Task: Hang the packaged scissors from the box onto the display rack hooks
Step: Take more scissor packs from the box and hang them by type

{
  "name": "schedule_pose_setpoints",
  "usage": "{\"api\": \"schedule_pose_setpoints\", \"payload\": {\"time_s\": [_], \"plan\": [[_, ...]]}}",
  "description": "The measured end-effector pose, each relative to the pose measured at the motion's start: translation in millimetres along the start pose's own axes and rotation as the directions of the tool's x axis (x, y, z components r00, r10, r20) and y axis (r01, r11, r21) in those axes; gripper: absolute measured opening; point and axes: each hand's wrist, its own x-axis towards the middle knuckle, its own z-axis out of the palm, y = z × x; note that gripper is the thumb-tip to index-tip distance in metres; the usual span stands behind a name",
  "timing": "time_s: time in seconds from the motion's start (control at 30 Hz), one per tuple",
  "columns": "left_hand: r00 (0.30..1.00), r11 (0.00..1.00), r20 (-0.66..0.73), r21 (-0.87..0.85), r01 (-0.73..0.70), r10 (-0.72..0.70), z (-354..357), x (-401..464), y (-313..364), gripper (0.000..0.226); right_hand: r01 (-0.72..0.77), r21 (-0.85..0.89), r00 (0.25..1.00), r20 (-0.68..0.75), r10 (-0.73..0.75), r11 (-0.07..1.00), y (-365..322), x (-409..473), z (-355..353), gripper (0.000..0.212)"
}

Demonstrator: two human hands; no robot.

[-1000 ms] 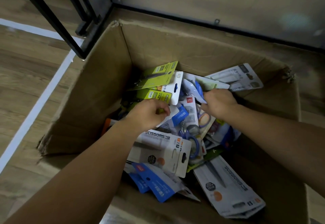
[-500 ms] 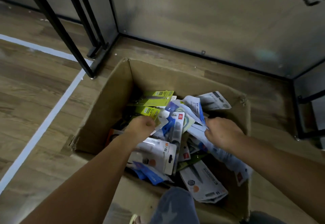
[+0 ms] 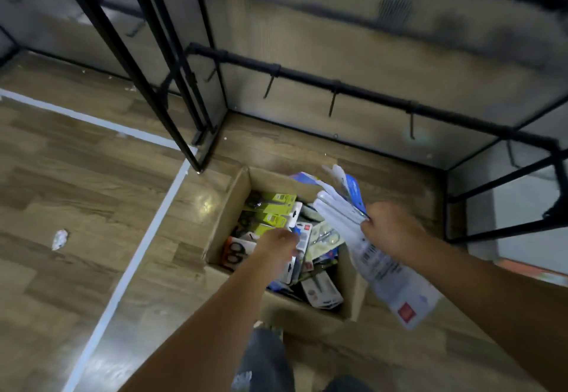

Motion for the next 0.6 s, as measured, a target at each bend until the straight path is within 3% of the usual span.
{"api": "schedule_pose_setpoints", "payload": {"time_s": [0.1, 0.17, 0.27, 0.33, 0.47, 0.53, 0.6], "plan": [[0.995, 0.992, 0.099, -0.118, 0.046, -0.034, -4, -86, 53, 0.028, 0.053, 0.109, 0.995, -0.093, -0.043, 0.993, -29, -52, -78, 0.025], [0.982, 0.958, 0.157, -0.278, -0.063, 0.110, -8, -145, 87, 0.043, 0.111, 0.181, 0.981, -0.179, -0.078, 0.977, -48, -88, -126, 0.038], [0.891, 0.750, 0.222, -0.638, -0.175, 0.397, -11, -230, 133, 0.054, 0.173, 0.267, 0.955, -0.281, -0.095, 0.948, -71, -146, -188, 0.040], [0.816, 0.636, 0.260, -0.754, -0.162, 0.517, -11, -277, 161, 0.050, 0.274, 0.308, 0.923, -0.351, -0.159, 0.911, -80, -179, -220, 0.045], [0.782, 0.611, 0.245, -0.764, -0.208, 0.573, -11, -340, 206, 0.047, 0.401, 0.319, 0.845, -0.491, -0.212, 0.859, -87, -221, -275, 0.038], [0.788, 0.594, 0.194, -0.764, -0.252, 0.584, -14, -362, 221, 0.045, 0.462, 0.290, 0.800, -0.545, -0.252, 0.838, -89, -236, -298, 0.025], [0.768, 0.552, 0.136, -0.773, -0.313, 0.626, -19, -378, 233, 0.040, 0.525, 0.236, 0.735, -0.610, -0.296, 0.818, -90, -248, -319, 0.027]]}}
